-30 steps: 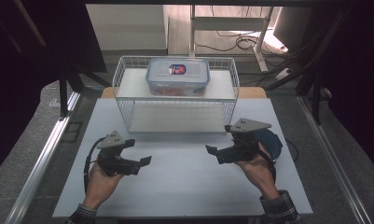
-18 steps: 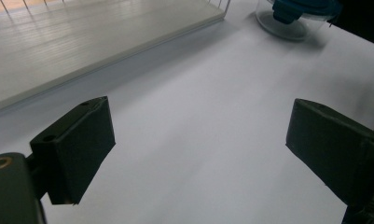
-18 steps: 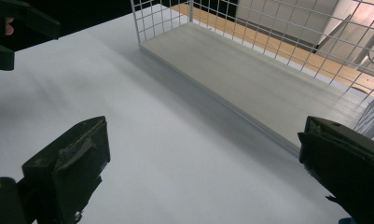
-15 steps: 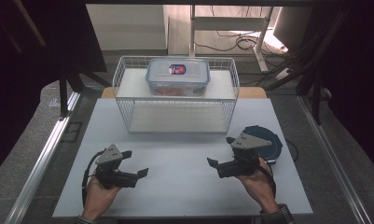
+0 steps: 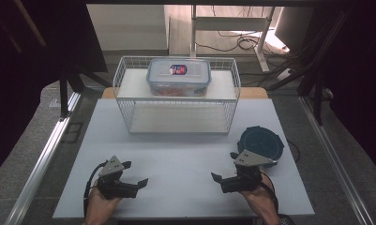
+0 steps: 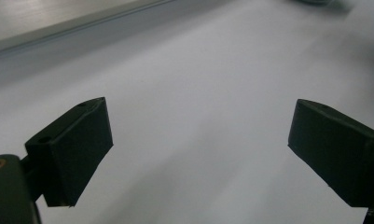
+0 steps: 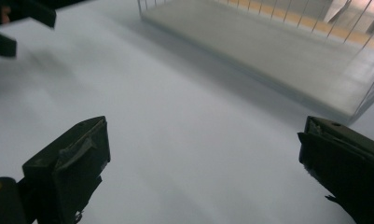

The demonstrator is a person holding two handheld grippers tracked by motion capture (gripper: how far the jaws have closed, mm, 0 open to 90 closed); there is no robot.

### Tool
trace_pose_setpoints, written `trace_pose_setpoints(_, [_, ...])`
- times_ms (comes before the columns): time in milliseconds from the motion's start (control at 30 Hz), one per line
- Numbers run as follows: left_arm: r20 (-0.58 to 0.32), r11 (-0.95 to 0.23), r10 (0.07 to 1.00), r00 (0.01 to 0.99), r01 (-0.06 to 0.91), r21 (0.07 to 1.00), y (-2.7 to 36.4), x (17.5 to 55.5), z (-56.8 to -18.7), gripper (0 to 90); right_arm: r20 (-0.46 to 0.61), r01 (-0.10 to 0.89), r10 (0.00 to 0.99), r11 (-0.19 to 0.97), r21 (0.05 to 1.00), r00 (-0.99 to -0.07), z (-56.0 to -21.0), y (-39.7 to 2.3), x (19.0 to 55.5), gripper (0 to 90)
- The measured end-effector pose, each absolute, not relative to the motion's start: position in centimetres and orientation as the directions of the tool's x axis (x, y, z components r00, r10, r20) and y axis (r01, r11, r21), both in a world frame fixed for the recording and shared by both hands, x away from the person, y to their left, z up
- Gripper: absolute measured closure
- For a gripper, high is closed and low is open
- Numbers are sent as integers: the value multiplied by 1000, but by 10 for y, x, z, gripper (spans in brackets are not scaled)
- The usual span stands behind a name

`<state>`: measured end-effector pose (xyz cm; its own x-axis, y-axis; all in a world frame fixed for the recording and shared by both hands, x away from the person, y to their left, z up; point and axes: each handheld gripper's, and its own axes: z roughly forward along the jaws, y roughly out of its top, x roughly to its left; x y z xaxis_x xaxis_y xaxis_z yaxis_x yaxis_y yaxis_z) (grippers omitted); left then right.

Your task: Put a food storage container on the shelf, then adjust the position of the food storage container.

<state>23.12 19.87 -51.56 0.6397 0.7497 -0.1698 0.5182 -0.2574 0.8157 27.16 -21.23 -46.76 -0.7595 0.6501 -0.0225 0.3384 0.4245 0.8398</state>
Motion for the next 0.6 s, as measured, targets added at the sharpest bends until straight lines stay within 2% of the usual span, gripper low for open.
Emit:
trace_pose_setpoints(200, [-154,-283,750,643,523,804,195,232,-523,51,-34,385,657,481,788,-753,-489,-214,272,15])
trace_pose_setpoints(600, [-179,-264,747,641,532,805,197,234,-525,48,0,460,744,414,785,-669,-472,-233,282,0])
